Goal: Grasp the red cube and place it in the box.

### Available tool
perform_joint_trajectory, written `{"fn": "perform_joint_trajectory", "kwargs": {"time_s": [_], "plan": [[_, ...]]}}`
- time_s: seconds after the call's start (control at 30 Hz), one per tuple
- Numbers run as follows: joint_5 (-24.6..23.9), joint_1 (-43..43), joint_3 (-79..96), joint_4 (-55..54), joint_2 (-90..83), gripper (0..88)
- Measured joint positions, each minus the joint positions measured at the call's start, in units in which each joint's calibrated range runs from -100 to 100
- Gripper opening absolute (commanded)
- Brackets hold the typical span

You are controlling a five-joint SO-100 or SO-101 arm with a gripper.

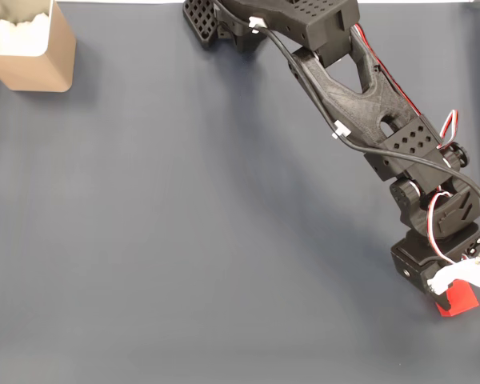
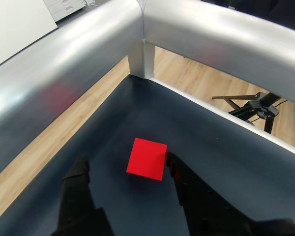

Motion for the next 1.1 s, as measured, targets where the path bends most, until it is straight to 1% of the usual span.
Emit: {"fn": "perform_joint_trajectory", "kwargs": {"time_s": [0.37,0.47,0.97,1.03,1.1], "plan": [[0.0,0.0,0.0,-0.1,0.1,13.1],[0.0,0.0,0.0,-0.1,0.1,11.6],[1.1,-0.2,0.0,1.8,0.0,7.5],[1.1,-0.4,-0.1,2.2,0.0,9.1],[1.2,-0.6,-0.1,2.5,0.0,14.1]]}}
